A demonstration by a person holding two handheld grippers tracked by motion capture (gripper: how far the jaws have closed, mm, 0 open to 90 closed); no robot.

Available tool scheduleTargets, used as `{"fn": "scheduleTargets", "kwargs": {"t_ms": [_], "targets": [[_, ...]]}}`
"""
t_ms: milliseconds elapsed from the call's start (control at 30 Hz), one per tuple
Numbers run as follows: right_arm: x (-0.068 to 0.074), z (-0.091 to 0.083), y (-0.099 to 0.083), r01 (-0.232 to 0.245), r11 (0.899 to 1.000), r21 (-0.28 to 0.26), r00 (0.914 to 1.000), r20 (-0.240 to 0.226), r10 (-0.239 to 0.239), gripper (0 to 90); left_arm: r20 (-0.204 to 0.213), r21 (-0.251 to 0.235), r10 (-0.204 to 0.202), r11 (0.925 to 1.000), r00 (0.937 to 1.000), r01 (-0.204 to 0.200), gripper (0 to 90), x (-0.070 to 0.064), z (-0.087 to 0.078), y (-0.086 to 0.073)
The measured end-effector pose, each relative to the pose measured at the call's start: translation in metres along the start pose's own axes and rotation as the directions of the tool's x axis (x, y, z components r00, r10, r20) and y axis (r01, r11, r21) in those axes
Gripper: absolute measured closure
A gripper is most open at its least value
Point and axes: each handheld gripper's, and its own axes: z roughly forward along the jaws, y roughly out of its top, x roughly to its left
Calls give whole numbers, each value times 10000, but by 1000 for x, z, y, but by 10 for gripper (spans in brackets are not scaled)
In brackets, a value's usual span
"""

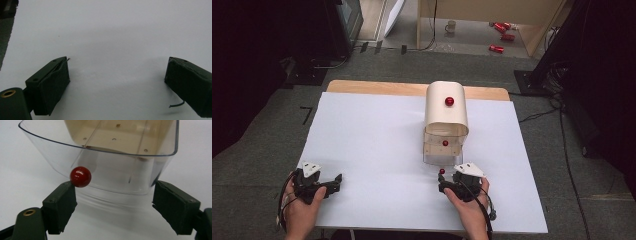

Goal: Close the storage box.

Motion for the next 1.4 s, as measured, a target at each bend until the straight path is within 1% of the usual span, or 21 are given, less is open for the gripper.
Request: {"fn": "scheduleTargets", "kwargs": {"t_ms": [133, 200, 567, 733, 1033, 1267, 1367, 1400], "targets": [[-5, 9, 6, -175, 9998, 112, 9998, 51, 175, 132, 1, 1, -4, 10000, 10000, 4, 55, 0, 0, 0], [-7, 12, 9, -206, 9997, 133, 9998, 52, 206, 126, 0, -1, -5, 10000, 10000, 5, 55, 0, 0, 0], [-12, 25, 22, -316, 9994, 154, 9995, 100, 315, 124, 5, 2, -13, 10000, 10000, 13, 55, 0, 0, 0], [-14, 28, 25, -324, 9992, 240, 9994, 99, 321, 105, 7, 7, -9, 10000, 10000, 9, 55, 0, 0, 0], [-16, 34, 32, -316, 9993, 187, 9990, 312, 310, 105, 8, 2, -12, 10000, 10000, 12, 55, 0, 0, 0], [-19, 38, 37, -324, 9993, 200, 9991, 273, 319, 76, 6, 4, -8, 10000, 10000, 8, 55, 0, 0, 0], [-18, 38, 37, -296, 9994, 196, 9991, 296, 290, 76, 7, 2, -11, 10000, 10000, 11, 55, 0, 0, 0], [-19, 38, 36, -222, 9996, 160, 9994, 283, 218, 77, 9, 3, -11, 10000, 10000, 11, 55, 0, 0, 0]]}}
